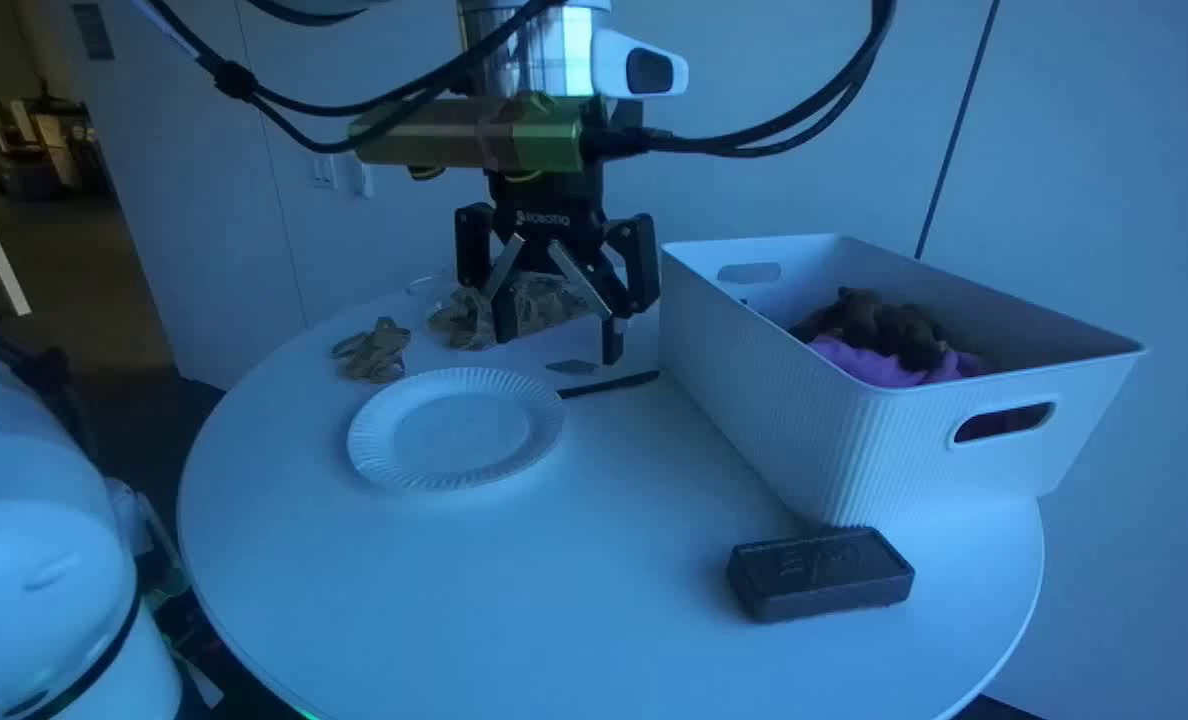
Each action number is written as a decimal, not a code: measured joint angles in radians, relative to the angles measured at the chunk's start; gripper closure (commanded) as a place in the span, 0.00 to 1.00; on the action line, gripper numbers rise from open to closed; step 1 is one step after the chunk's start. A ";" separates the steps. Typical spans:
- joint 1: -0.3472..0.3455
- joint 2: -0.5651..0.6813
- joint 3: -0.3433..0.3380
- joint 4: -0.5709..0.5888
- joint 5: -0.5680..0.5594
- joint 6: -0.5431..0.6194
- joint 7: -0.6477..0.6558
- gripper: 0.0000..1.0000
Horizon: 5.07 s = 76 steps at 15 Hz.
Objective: Put some rubber bands on the plate
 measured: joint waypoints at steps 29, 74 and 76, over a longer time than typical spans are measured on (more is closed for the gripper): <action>0.189 -0.039 -0.021 -0.130 0.161 0.015 -0.192 0.00; 0.503 0.415 0.266 -0.156 0.329 0.632 -0.131 0.96; 0.503 0.415 0.258 -0.155 0.332 0.633 -0.131 1.00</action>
